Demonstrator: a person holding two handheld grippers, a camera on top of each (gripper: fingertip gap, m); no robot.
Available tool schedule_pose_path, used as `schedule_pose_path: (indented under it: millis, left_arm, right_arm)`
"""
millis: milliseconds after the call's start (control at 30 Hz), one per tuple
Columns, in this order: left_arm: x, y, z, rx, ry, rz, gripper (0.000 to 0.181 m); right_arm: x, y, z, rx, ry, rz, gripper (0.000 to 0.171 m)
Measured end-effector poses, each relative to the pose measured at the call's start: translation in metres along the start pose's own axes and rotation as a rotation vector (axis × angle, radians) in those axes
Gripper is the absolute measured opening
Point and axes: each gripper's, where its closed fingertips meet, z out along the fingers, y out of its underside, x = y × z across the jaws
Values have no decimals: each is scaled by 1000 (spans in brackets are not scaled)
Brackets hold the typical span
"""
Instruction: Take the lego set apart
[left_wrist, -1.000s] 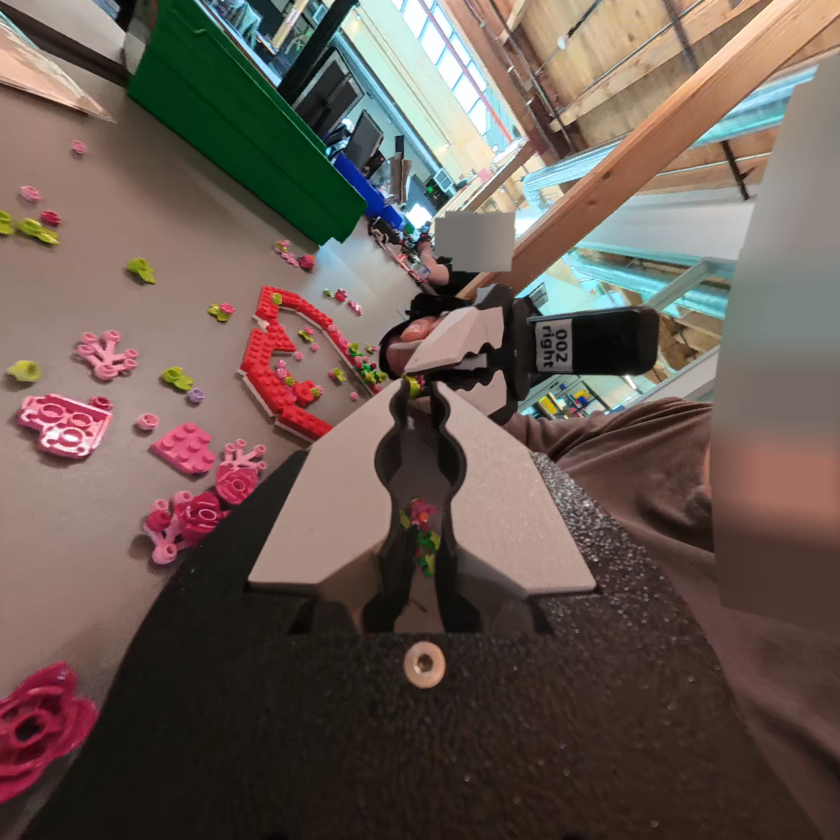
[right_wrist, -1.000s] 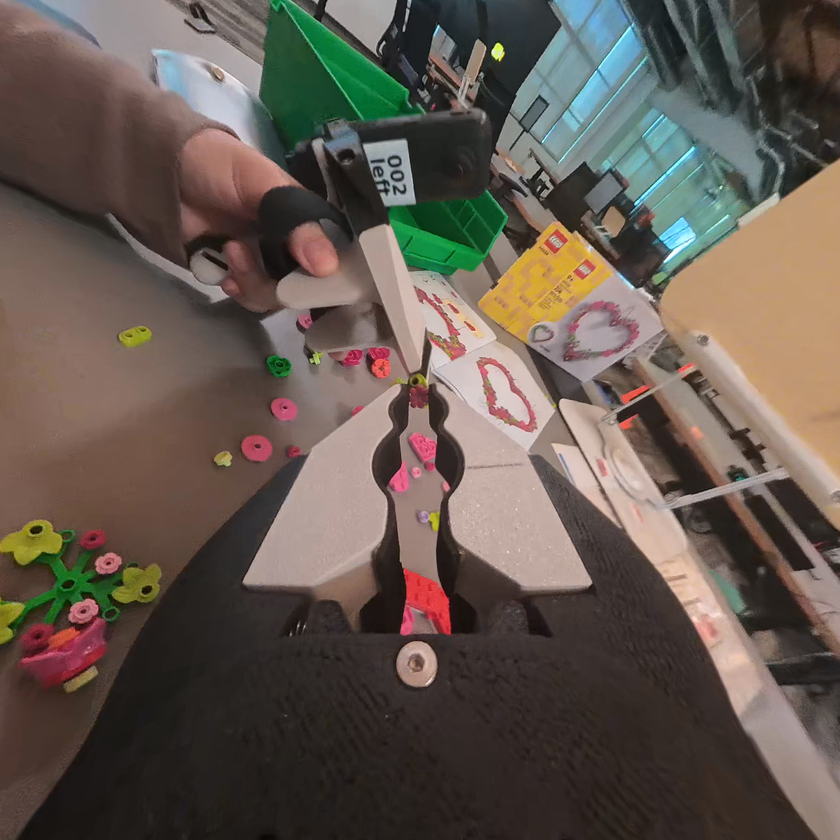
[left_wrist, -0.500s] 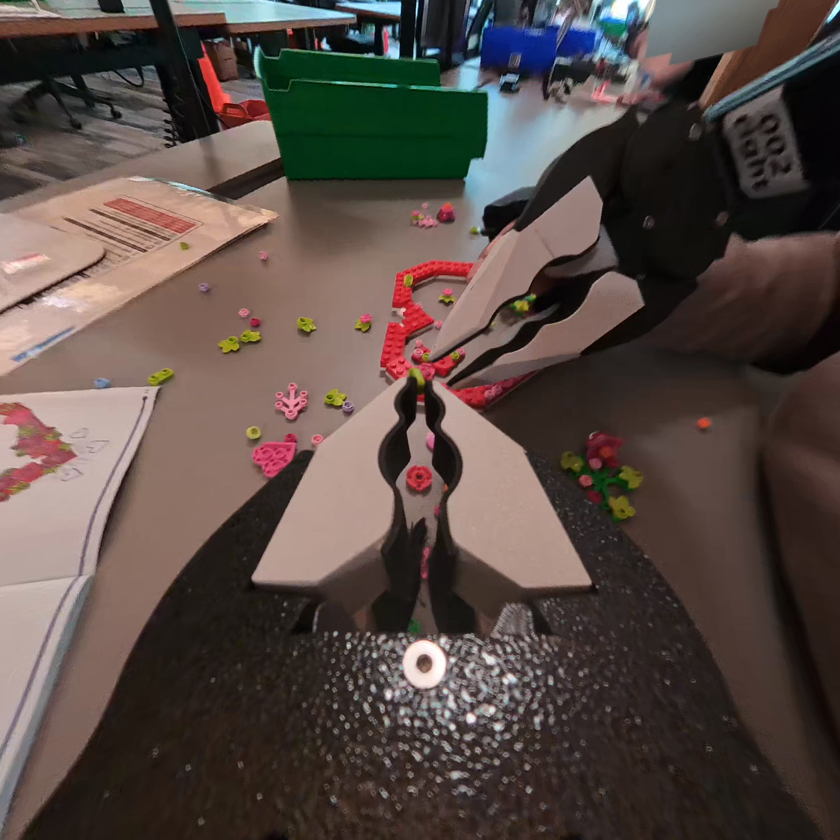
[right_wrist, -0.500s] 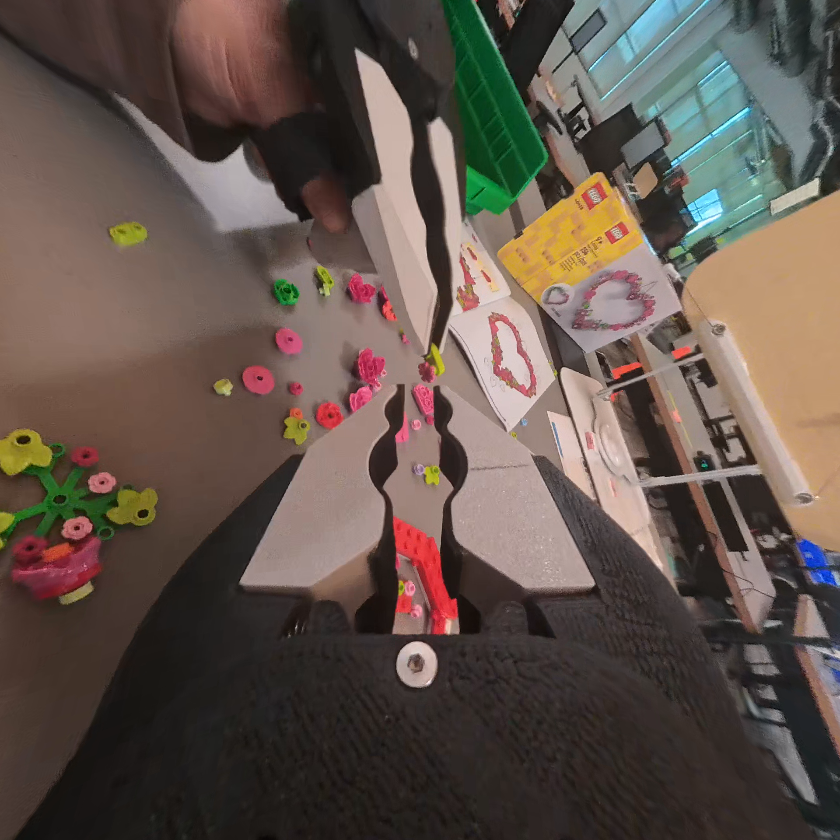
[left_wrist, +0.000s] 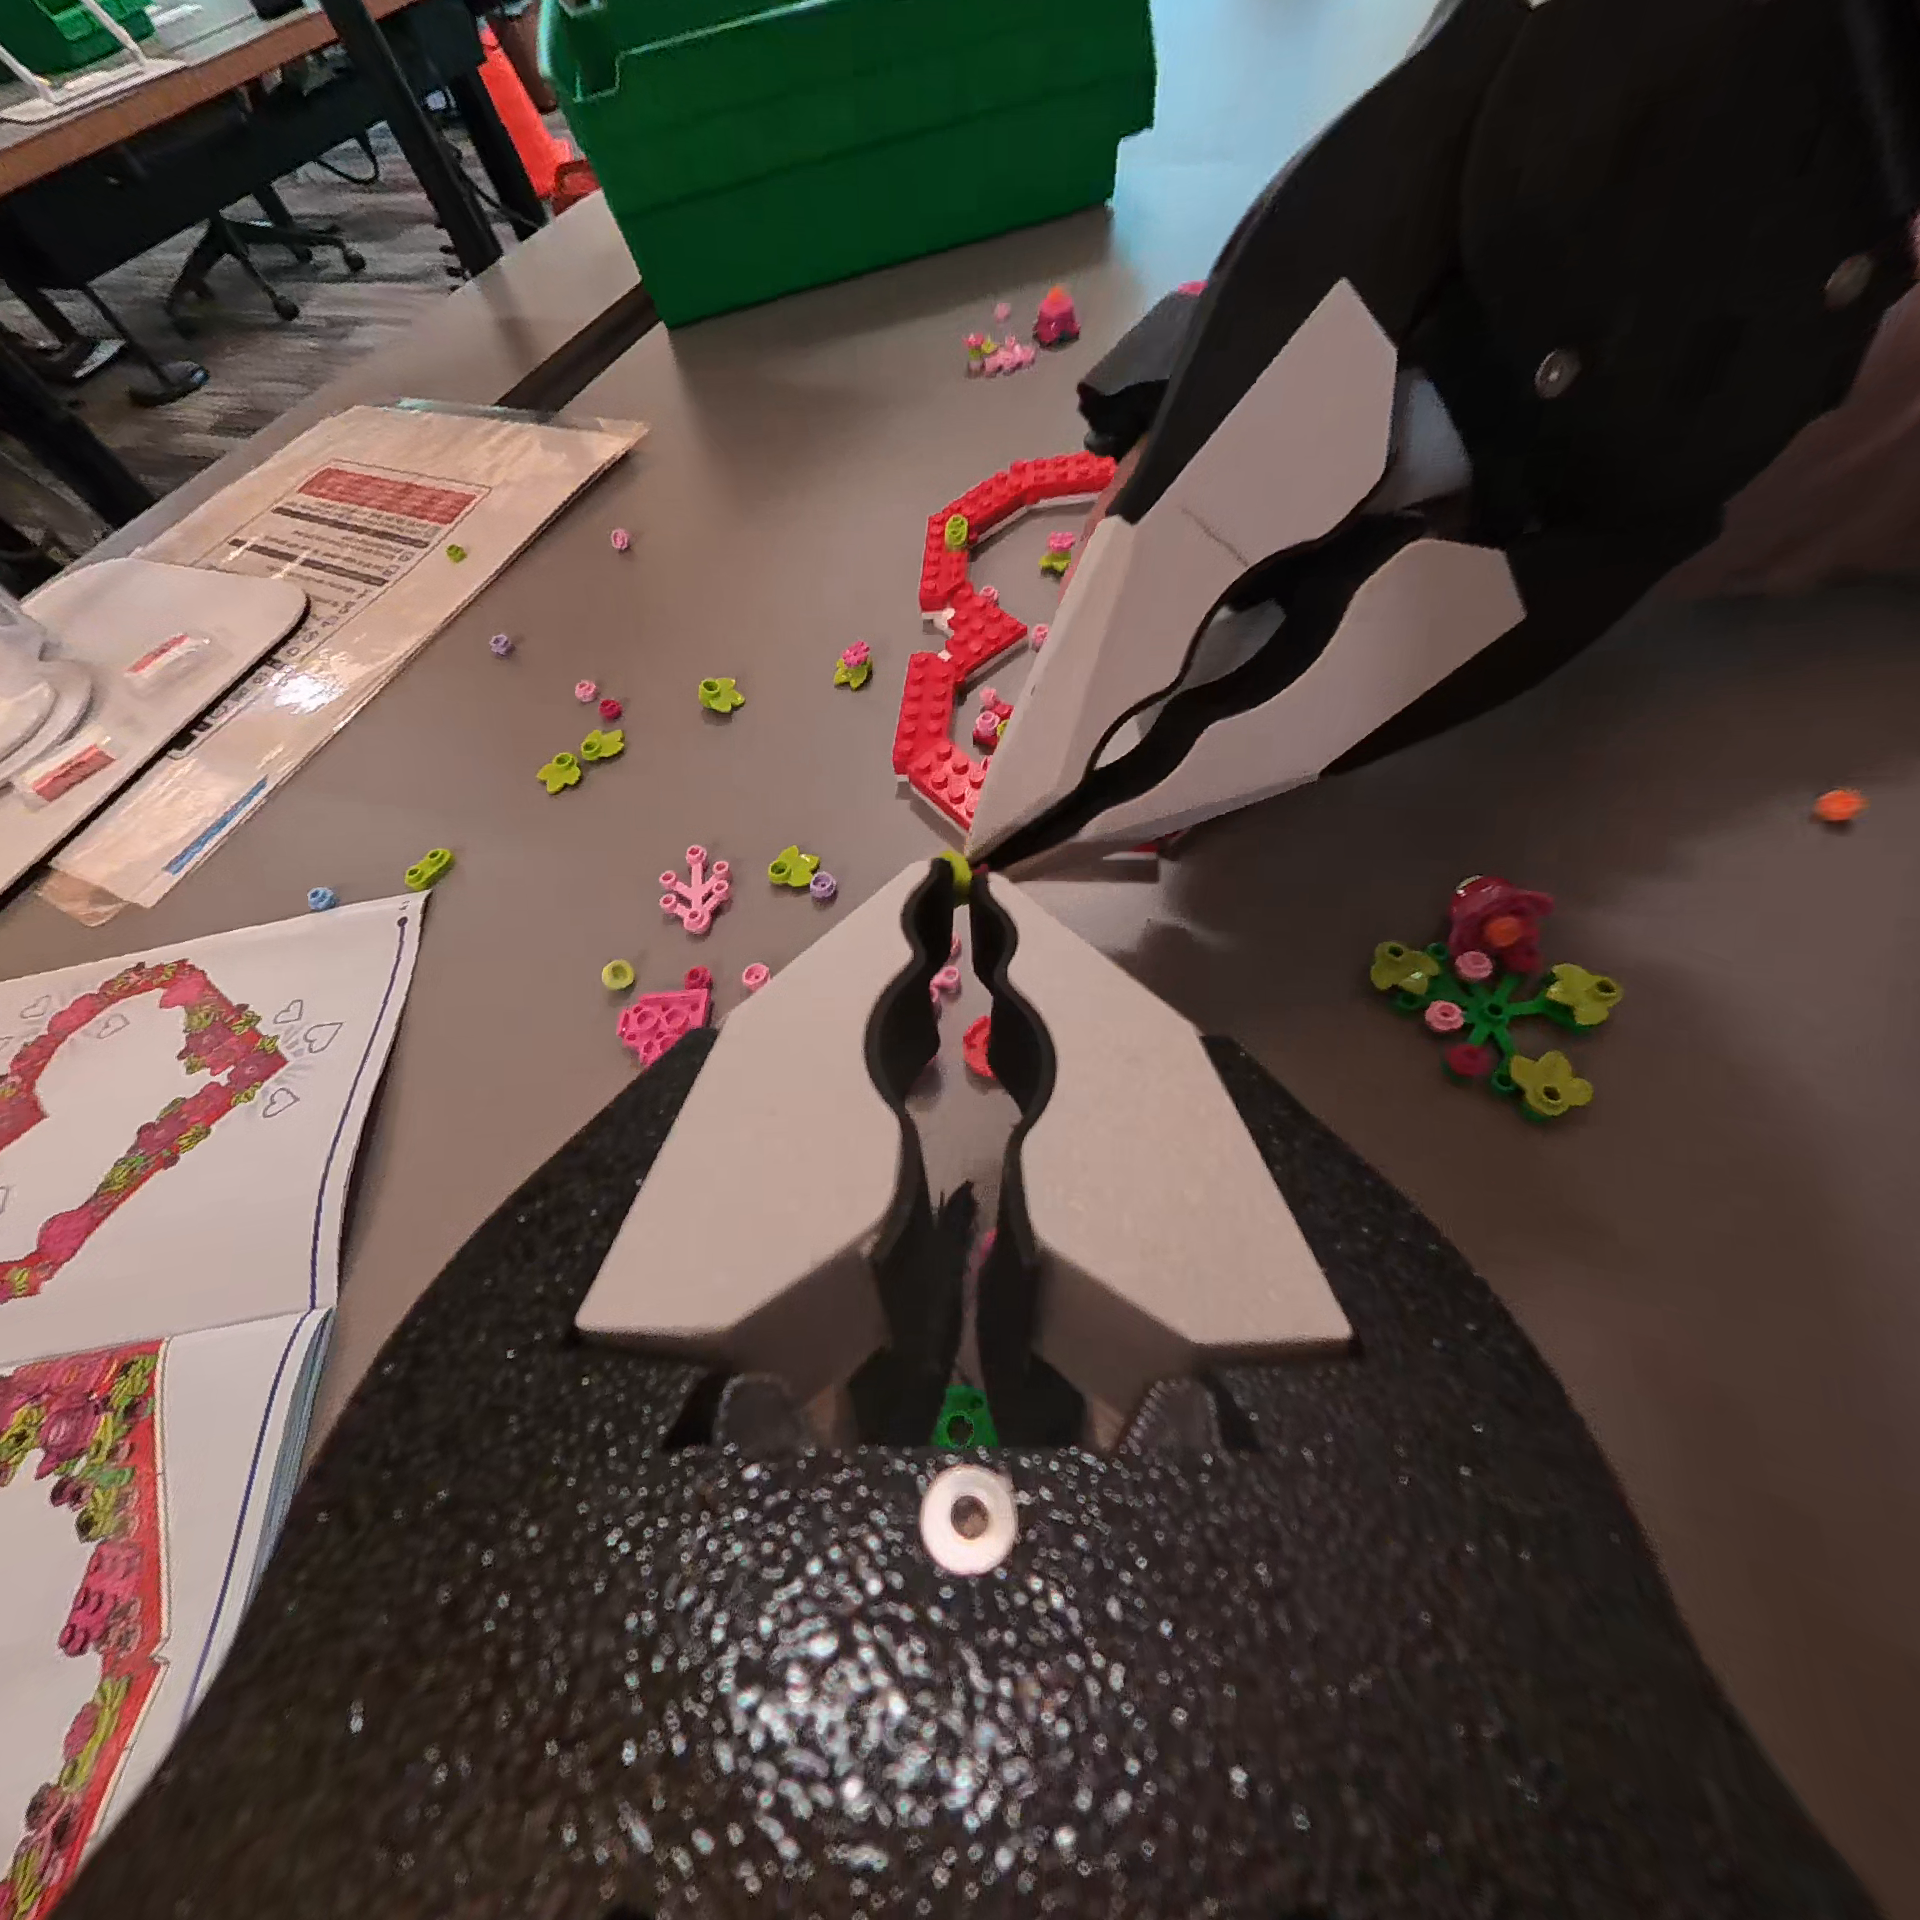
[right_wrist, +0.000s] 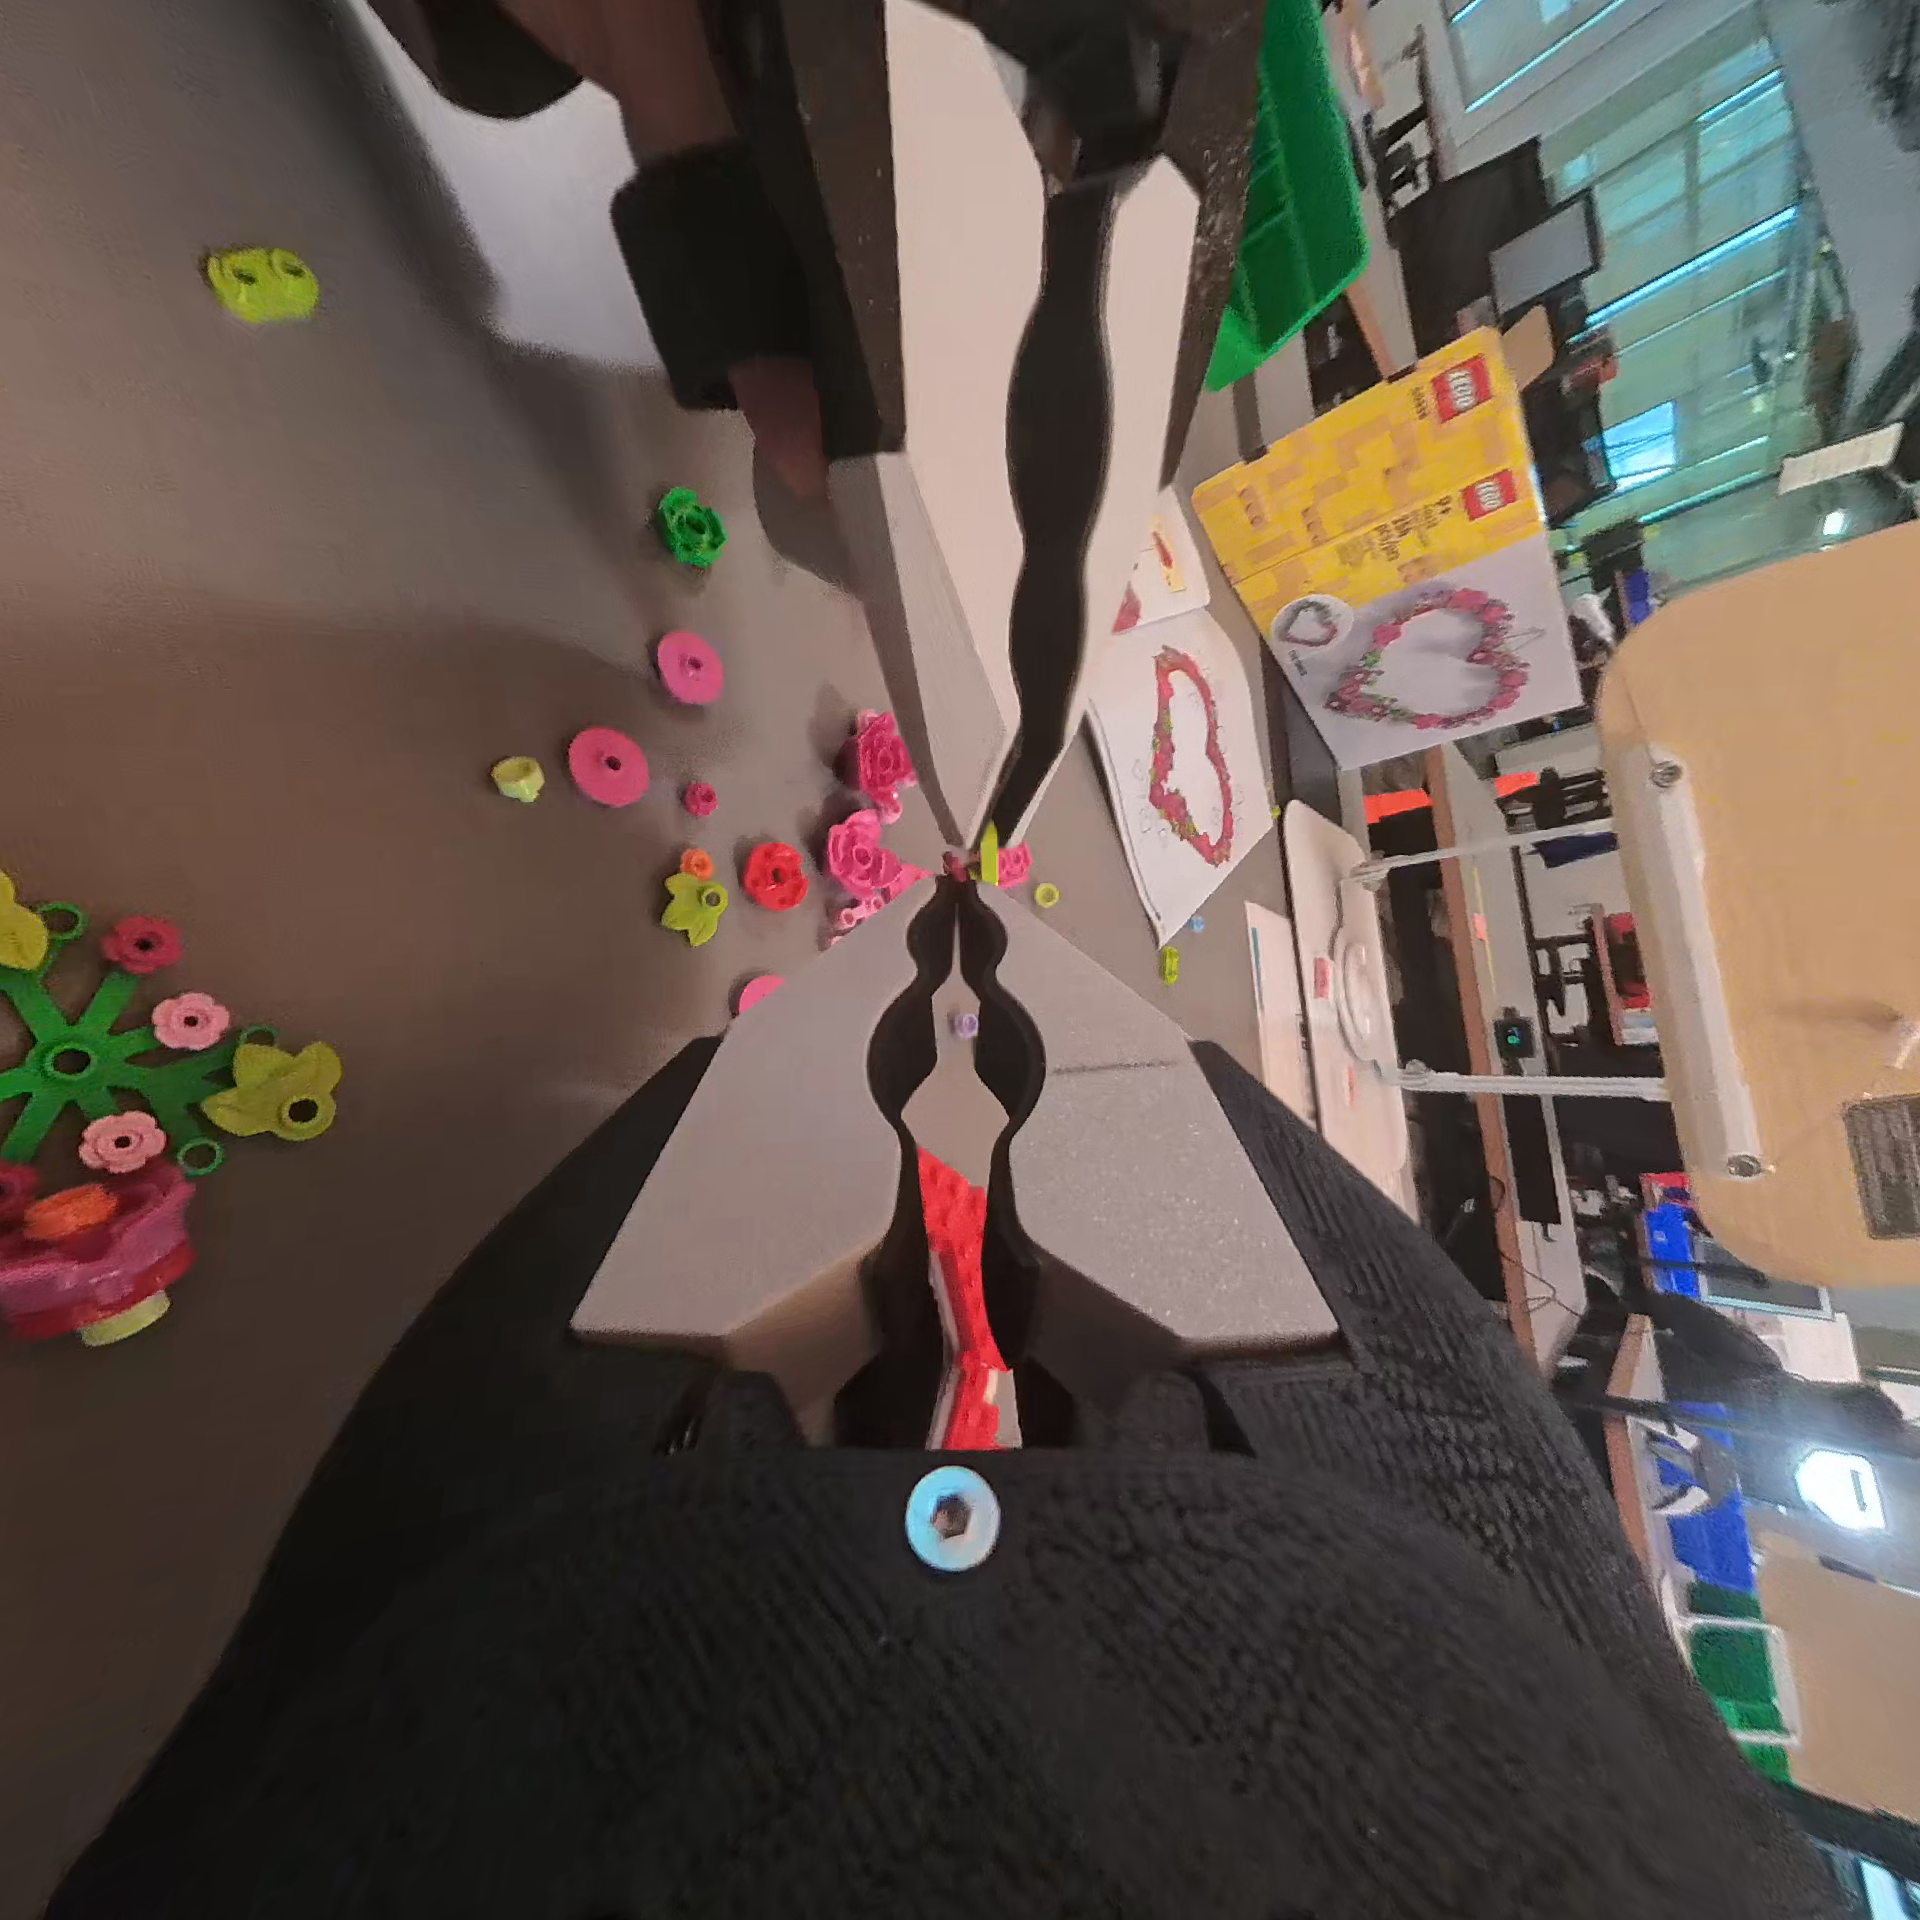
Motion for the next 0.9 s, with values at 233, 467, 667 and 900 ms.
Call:
schedule_pose_path:
  millis: [233, 467, 667, 900]
  left_arm:
    - [3, 0, 5, -21, -59, 107, 0]
    - [-9, -6, 3, -11, -202, 199, 0]
    - [-64, -8, -37, 88, -307, -62, 0]
    - [-50, 29, -16, -95, -113, -252, 1]
  right_arm:
    - [-4, 3, -4, -19, -59, -6, 0]
    - [-14, -2, -10, 18, -148, 37, 0]
    - [-34, -8, 3, 18, -222, 39, 0]
    - [-23, 15, 15, -71, -210, 274, 0]
